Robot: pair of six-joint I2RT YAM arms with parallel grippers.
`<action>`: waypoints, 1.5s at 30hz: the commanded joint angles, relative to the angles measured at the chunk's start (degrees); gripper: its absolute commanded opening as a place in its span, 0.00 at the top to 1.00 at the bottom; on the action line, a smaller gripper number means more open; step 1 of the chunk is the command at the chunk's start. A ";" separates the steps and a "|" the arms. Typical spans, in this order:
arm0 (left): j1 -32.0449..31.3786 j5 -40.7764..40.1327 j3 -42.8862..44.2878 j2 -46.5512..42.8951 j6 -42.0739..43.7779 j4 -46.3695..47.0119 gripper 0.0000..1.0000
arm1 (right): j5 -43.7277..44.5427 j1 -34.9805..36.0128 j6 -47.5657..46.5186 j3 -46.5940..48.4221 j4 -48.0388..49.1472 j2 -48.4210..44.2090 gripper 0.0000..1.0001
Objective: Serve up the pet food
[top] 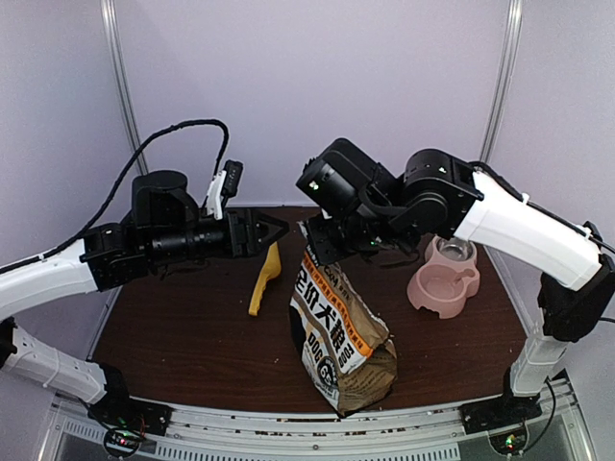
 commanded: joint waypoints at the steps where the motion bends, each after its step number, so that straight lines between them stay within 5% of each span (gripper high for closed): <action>1: -0.41 2.52 2.27 1.40 0.01 4.15 0.30 | -0.80 0.25 0.45 0.33 -2.46 -0.62 0.82; 11: -0.41 5.06 2.07 4.11 -0.71 6.38 0.41 | -2.42 0.25 1.05 -2.82 -1.13 -2.76 0.82; 29: -0.41 8.05 3.38 9.28 -2.18 9.78 0.43 | -1.78 0.21 1.10 -3.68 -0.77 -3.40 1.00; 45: -0.41 8.49 3.53 12.01 -2.95 11.39 0.48 | -2.49 0.28 0.82 -5.71 0.89 -4.64 1.00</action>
